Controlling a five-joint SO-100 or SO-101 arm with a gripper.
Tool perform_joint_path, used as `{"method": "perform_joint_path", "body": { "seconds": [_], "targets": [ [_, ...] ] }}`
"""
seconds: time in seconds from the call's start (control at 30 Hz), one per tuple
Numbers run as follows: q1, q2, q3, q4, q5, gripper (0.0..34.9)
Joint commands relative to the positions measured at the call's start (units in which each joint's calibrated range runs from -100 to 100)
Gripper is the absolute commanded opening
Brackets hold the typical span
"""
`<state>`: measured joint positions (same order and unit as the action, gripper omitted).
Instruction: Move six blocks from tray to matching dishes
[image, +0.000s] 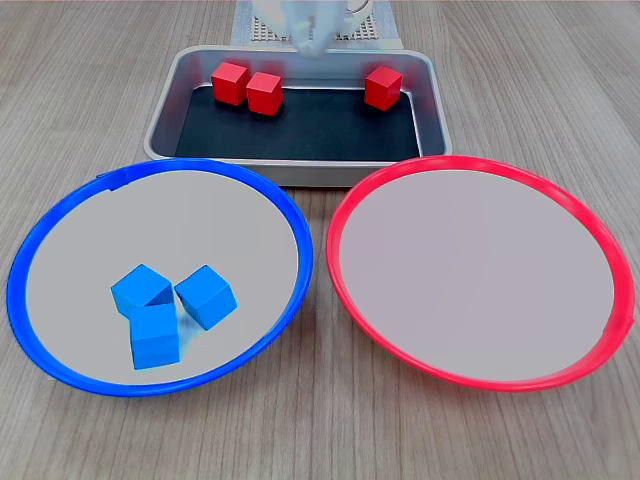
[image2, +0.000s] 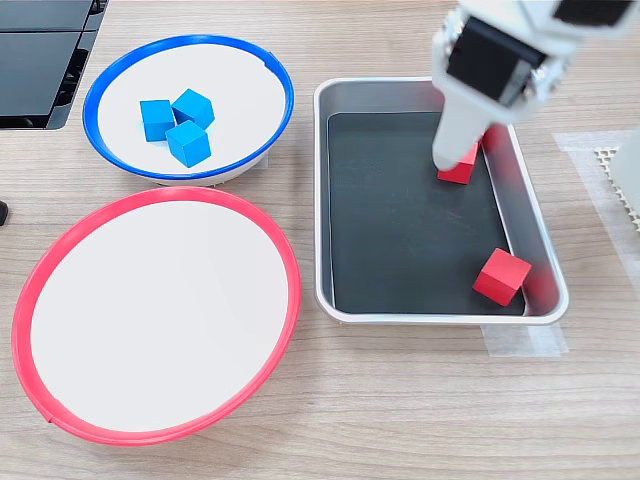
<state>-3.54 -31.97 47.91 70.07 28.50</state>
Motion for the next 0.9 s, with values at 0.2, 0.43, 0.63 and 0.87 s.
{"method": "perform_joint_path", "body": {
  "seconds": [0.2,0.43,0.63,0.87],
  "targets": [
    [-15.0,-4.2,11.1,-3.7,-6.3,10.2],
    [-16.4,-2.3,12.4,-5.3,-4.5,15.9],
    [-16.1,-0.2,14.5,-7.1,-2.7,16.0],
    [-16.7,2.5,16.4,-11.7,-2.0,2.6]
  ]
}}
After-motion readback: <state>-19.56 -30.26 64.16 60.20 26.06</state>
